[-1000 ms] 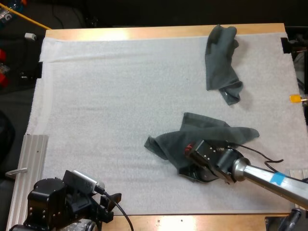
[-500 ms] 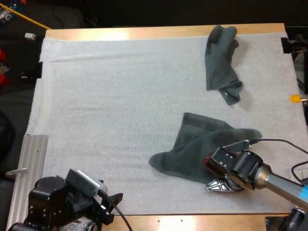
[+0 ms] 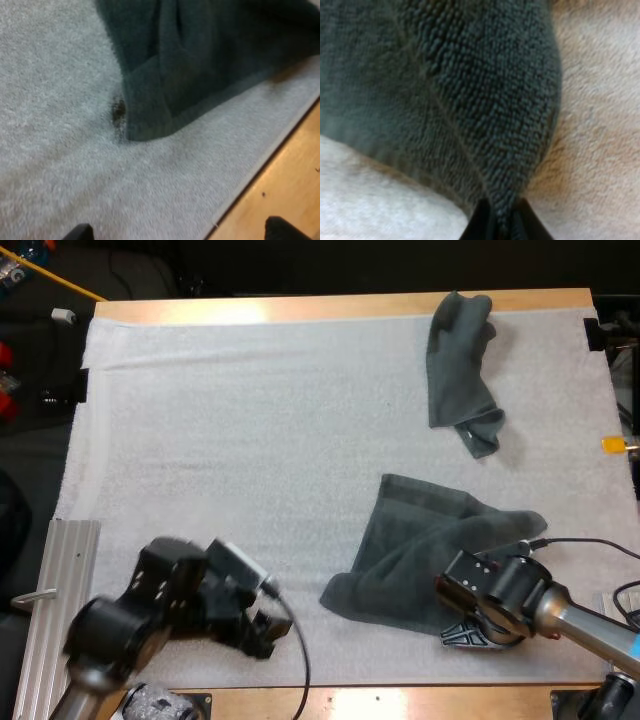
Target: Pick towel from pile, fold and stack
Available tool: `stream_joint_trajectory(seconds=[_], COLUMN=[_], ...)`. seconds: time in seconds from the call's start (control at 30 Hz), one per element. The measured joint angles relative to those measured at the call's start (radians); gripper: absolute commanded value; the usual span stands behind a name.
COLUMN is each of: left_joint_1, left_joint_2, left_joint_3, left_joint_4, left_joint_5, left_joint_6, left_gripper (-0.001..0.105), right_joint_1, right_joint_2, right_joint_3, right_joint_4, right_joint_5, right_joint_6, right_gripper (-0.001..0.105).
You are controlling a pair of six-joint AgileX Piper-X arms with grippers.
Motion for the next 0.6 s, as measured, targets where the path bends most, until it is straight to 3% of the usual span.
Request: stream_joint_trajectory(seconds=[0.3, 0.6], left_joint_1=[0.0, 0.0], left_joint_2=[0.266, 0.506], left_joint_3=[0.0, 0.0], left_joint_4=[-0.138, -0.256], left_joint_5=[0.064, 0.178], left_joint_6=[0.0, 0.007], left_gripper=[0.066, 0.066], right_joint_1=[0.0, 0.0], right_joint_2=[-0.095, -0.095], right_joint_3=[0.0, 0.0], right_joint_4=[-0.031, -0.045], right_joint_5=[-0.004, -0.004], right_joint_6=[0.095, 0.116], right_gripper=[0.0, 0.0])
